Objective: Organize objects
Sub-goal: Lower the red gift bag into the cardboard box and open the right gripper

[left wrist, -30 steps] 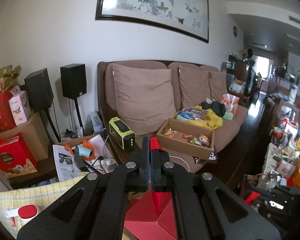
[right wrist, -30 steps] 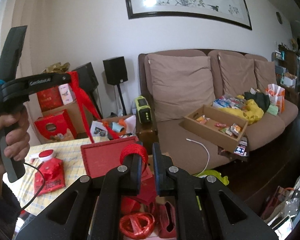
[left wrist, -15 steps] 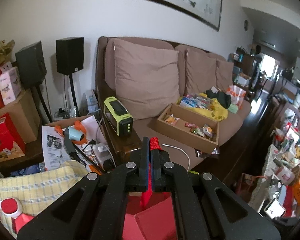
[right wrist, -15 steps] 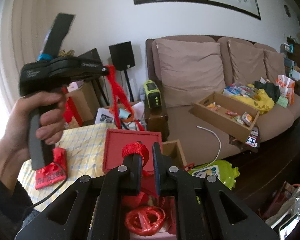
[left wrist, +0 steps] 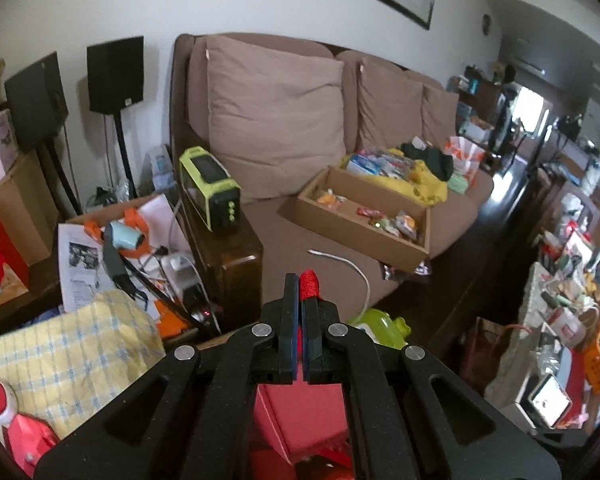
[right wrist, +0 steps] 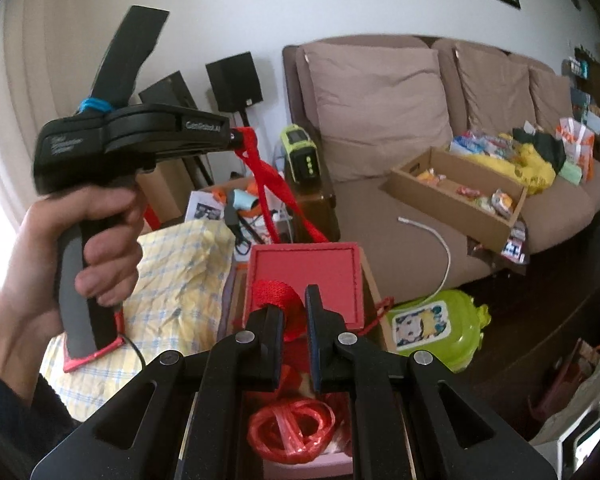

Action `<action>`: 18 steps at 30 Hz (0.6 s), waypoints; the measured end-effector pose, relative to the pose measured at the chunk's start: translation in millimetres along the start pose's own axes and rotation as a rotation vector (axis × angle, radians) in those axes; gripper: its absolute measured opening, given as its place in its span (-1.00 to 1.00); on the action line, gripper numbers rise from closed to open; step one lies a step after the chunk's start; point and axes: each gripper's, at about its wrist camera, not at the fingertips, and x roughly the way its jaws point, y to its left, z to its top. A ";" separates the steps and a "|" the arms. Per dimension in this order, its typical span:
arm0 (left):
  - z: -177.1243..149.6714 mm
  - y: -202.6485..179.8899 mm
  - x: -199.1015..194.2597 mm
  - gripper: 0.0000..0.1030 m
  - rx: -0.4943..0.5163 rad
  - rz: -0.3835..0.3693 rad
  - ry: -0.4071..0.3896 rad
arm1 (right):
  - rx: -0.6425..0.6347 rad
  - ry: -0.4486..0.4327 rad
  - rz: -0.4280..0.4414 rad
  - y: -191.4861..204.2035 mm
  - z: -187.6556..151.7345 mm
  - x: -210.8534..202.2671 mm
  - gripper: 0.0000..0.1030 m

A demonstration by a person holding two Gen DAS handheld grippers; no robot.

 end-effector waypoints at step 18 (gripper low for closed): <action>-55.9 -2.2 12.8 -0.99 0.025 -0.030 0.121 | -0.006 0.085 -0.017 1.8 -10.3 22.4 -0.79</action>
